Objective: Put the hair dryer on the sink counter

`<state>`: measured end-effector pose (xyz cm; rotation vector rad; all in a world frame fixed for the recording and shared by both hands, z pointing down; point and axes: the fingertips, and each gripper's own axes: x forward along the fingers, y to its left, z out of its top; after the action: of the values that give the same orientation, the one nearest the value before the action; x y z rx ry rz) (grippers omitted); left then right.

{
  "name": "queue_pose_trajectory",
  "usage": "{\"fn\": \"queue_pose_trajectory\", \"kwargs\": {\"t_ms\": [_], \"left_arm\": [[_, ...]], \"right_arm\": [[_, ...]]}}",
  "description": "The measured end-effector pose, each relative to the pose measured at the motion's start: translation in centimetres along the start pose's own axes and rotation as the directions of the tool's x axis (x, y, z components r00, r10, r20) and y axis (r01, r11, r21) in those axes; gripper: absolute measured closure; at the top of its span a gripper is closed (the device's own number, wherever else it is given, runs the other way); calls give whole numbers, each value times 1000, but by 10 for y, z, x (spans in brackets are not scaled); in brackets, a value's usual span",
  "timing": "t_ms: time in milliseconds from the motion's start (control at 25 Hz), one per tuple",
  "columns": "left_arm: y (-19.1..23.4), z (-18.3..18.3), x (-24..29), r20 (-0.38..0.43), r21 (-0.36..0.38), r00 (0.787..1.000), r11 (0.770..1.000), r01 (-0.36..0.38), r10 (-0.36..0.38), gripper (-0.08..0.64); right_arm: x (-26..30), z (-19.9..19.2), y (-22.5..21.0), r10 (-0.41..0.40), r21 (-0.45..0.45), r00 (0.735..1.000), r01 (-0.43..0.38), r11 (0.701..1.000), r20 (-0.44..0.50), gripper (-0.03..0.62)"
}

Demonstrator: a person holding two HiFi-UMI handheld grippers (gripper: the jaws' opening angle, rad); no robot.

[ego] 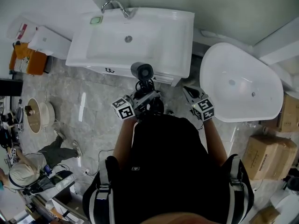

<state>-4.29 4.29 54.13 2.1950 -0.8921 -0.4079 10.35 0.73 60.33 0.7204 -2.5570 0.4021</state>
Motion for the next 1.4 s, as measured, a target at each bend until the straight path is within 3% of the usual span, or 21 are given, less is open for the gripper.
{"fn": "queue_pose_trajectory", "kwargs": {"t_ms": [560,1400], "left_arm": [[42,35,40,-71,-21,996,998,57,-58,339],[119,84,89,-188,-77,969,986,150,-162,339]], "right_arm": [[32,19,-31,-63,44,998,63,997,-15,533],[91,53,-78,-188,105,982,190,976,-36,532]]}}
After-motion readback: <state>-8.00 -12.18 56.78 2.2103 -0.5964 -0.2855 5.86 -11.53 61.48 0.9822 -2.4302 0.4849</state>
